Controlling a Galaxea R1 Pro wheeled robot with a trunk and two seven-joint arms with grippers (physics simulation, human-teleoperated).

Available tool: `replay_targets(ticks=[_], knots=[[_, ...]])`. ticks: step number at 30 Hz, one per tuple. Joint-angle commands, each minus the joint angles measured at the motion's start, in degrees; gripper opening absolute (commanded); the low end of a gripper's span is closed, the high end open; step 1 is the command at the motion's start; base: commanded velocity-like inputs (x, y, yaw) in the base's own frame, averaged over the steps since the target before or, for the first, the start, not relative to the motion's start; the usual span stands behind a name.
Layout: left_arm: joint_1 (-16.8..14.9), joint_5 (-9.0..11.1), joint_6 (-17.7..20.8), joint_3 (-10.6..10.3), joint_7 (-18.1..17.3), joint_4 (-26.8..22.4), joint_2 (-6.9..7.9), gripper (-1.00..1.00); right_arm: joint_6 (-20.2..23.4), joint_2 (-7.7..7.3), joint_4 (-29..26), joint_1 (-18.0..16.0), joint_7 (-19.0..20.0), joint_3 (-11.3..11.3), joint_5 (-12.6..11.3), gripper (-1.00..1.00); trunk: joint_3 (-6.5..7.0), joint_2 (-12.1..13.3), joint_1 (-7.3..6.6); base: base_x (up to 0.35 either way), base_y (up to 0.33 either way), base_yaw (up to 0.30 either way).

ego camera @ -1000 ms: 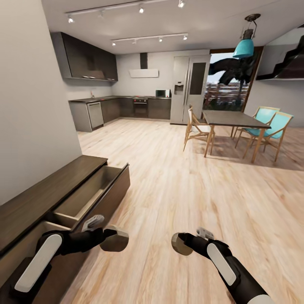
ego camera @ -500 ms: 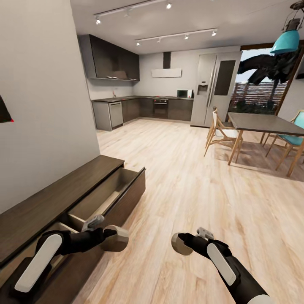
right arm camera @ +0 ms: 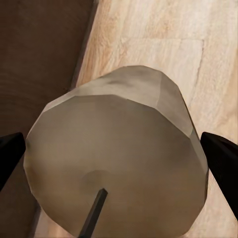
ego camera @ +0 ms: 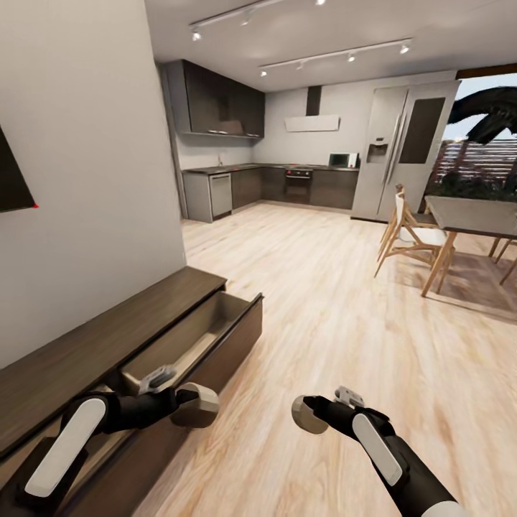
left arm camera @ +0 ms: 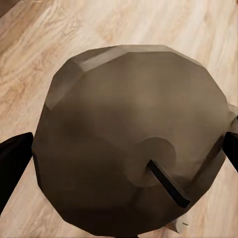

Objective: Place each of the two pumpkins and all three candles from the living room inside a cabinet in the living room (use any cabinet), then make sure every cabinet is closed, and position the cauldron so it is next to a table in the living room.

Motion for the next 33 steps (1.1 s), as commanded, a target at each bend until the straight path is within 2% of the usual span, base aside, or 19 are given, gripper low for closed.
replay_targets(ticks=[1, 12, 20, 33], knots=[[-0.04, 0.94, -0.02, -0.07, 0.63, -0.07, 0.04, -1.0, 0.01, -0.05, -0.09, -0.05, -0.53, 0.21, -0.67, -1.0, -0.01, -0.03, 0.02, 0.316, -0.034, -0.121], [-0.04, 0.96, -0.02, -0.07, 0.66, -0.07, 0.04, -1.0, 0.01, -0.09, -0.08, -0.05, -0.49, 0.21, -0.72, -1.0, 0.43, -0.03, 0.02, 0.326, -0.014, -0.168], [-0.04, 0.88, -0.02, -0.07, 0.66, -0.07, 0.04, -1.0, 0.01, -0.06, -0.08, -0.05, -0.53, 0.21, -0.72, -1.0, 0.45, -0.03, 0.02, 0.324, -0.127, -0.173], [-0.04, 0.82, -0.02, -0.07, 0.66, -0.07, 0.04, -1.0, 0.01, -0.11, -0.08, -0.05, -0.53, 0.18, -0.73, -1.0, 0.45, -0.03, 0.02, 0.314, -0.098, -0.04]])
